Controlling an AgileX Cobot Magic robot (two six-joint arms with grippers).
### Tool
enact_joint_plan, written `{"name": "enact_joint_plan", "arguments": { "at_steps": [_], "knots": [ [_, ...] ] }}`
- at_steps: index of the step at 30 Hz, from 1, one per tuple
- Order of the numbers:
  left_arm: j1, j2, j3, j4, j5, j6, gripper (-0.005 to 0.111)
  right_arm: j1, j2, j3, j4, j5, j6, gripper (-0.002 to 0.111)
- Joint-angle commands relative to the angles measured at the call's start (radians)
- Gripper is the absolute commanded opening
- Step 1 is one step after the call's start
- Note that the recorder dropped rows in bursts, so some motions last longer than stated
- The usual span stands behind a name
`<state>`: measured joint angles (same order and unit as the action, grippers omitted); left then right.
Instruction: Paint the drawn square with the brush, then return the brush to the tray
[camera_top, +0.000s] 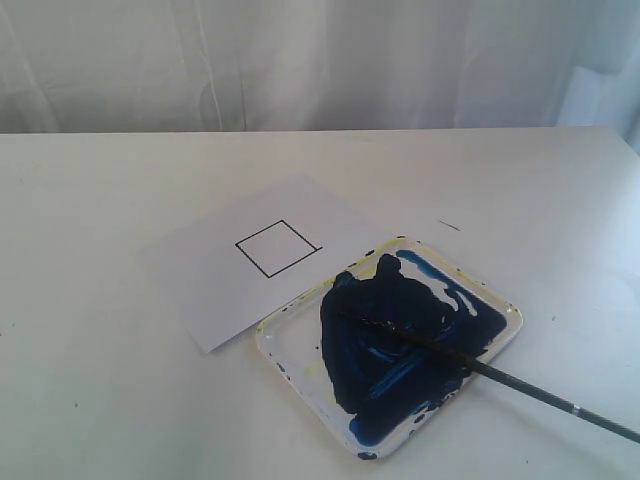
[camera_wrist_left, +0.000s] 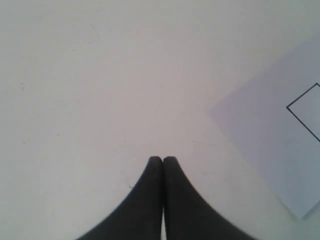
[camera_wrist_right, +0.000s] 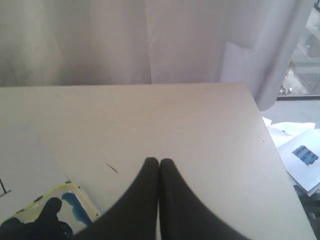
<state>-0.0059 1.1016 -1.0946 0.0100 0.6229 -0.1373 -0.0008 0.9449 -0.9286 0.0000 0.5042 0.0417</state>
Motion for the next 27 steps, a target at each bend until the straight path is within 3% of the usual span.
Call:
{"name": "enact_joint_plan", "arguments": {
  "at_steps": [1,11,14,20,27],
  "knots": [
    [-0.005,0.092,-0.052,-0.112,0.026,0.109,0.0,-0.008,0.077,-0.006,0.0,-0.001,-0.055,0.0],
    [-0.007,0.351,-0.182,-0.241,0.077,0.227,0.0,-0.006,0.236,-0.006,0.01,-0.004,-0.194,0.001],
    [-0.007,0.427,-0.214,-0.312,0.08,0.277,0.0,-0.006,0.272,-0.006,0.013,-0.004,-0.203,0.009],
    [-0.012,0.565,-0.291,-0.317,0.084,0.284,0.0,-0.006,0.341,-0.03,0.03,0.028,-0.223,0.038],
    [-0.1,0.703,-0.358,-0.306,0.086,0.339,0.0,-0.006,0.418,-0.06,0.034,0.083,-0.225,0.041]
  ]
}}
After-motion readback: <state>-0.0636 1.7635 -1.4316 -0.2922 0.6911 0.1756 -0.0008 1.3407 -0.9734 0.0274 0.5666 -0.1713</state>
